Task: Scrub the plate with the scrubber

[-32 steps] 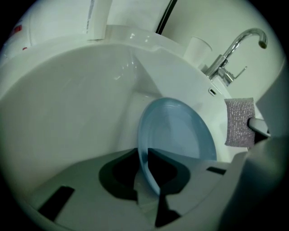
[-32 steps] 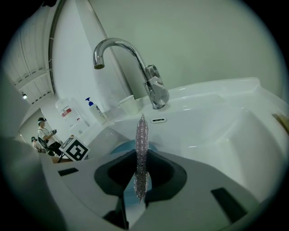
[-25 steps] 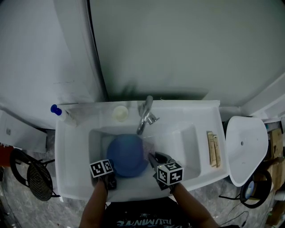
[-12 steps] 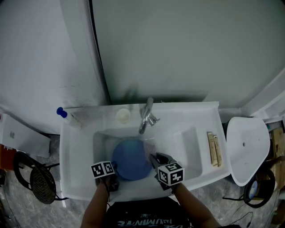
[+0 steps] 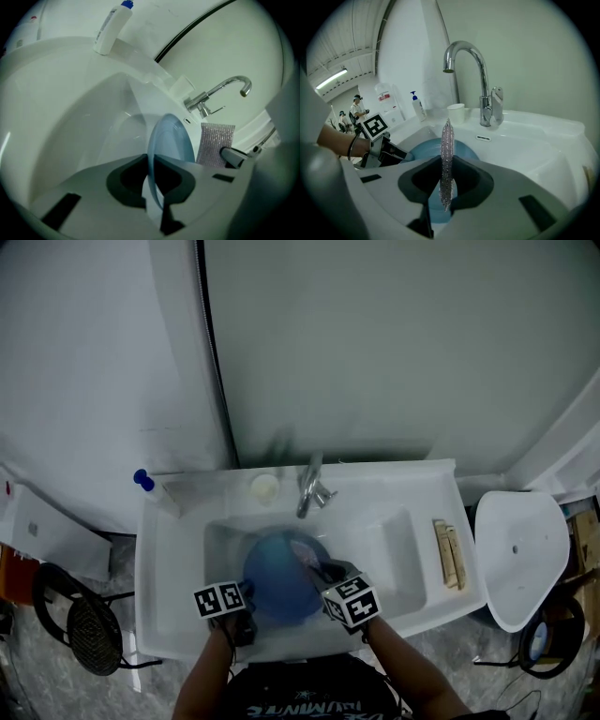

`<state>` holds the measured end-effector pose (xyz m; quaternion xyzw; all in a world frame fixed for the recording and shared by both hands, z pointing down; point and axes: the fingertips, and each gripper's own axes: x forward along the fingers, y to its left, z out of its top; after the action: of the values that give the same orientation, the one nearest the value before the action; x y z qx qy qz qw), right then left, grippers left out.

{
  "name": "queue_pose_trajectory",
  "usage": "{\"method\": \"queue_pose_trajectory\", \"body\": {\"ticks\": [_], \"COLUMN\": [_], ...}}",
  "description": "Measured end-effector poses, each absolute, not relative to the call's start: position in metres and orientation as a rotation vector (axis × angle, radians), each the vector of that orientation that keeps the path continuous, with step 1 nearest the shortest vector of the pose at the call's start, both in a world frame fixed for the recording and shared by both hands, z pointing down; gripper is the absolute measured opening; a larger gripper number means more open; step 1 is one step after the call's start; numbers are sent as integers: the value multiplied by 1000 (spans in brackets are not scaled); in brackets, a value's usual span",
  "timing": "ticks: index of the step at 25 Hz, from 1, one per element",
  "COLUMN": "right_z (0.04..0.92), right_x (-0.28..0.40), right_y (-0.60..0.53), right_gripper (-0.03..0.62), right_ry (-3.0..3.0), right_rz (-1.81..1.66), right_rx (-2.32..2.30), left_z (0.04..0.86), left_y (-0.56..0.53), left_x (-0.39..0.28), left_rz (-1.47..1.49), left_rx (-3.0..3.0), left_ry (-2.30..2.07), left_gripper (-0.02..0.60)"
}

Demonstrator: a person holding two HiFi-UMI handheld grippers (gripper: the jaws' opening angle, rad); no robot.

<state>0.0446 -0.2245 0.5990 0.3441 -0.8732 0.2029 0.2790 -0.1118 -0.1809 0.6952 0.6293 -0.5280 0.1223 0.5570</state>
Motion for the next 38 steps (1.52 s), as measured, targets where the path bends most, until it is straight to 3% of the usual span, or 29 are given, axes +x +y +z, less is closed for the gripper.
{"method": "queue_pose_trajectory", "body": {"ticks": [7, 19, 38], "right_z": [592, 596, 602], "right_x": [25, -12, -62], "right_y": [-236, -235, -159], "right_gripper": [77, 77, 78], "right_ry": [-2263, -1976, -1982], "right_rz": [379, -240, -674], "right_rx": [927, 752, 245], "left_z": [666, 636, 618], "left_y": [-181, -172, -185], "left_x": [-111, -107, -134], "left_rz": [248, 210, 143], "left_rx": [1530, 1596, 1603], "left_ry": [-1266, -1257, -1323], "left_gripper": [29, 31, 34]}}
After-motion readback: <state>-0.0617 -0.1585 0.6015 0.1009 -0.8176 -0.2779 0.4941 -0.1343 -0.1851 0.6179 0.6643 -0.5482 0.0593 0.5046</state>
